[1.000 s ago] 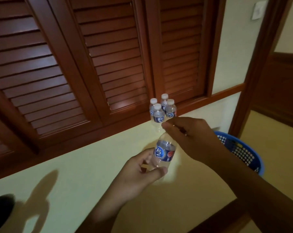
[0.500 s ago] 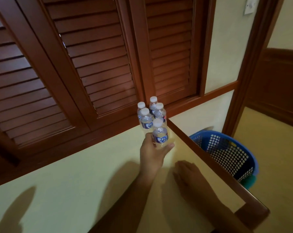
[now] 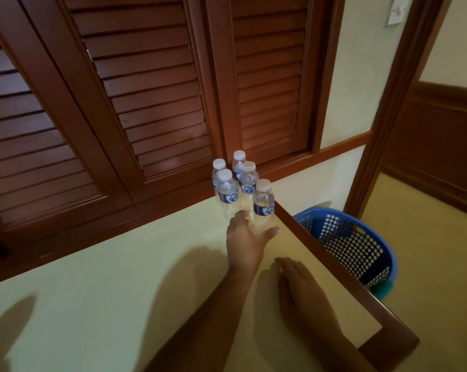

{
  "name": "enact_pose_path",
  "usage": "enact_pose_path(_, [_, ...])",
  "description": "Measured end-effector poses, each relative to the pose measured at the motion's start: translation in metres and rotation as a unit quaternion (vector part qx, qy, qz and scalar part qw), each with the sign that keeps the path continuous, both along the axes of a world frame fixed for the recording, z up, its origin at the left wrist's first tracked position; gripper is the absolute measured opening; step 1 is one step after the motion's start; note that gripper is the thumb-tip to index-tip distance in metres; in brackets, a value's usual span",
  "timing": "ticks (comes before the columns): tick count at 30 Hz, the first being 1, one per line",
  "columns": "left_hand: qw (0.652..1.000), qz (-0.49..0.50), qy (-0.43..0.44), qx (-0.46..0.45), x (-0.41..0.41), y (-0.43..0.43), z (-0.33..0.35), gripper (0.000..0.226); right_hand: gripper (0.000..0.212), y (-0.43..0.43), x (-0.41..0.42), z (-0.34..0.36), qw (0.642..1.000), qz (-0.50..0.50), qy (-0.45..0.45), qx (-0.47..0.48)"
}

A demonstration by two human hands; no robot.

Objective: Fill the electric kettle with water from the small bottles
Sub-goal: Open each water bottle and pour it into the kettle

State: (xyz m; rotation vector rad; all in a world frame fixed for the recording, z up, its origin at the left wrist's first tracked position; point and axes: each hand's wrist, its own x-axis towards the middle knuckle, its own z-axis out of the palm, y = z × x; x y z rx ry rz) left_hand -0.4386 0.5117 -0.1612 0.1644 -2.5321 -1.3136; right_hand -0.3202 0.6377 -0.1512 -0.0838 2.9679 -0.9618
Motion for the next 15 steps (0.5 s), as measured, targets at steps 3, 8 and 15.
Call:
enact_pose_path(3, [0.993, -0.034, -0.018, 0.109, 0.041, -0.031, 0.002, 0.070, 0.040, -0.007, 0.007, -0.003, 0.996, 0.001, 0.083, -0.039])
enact_pose_path(8, [0.976, 0.004, 0.013, 0.216, 0.143, -0.100, 0.012, 0.021, 0.031, -0.055, 0.029, 0.000, 0.976, 0.078, 0.142, -0.144])
enact_pose_path(15, [0.967, 0.128, 0.050, 0.212, 0.269, -0.192, 0.039, 0.033, 0.034, -0.178, 0.087, 0.036, 0.922, 0.270, 0.103, -0.258])
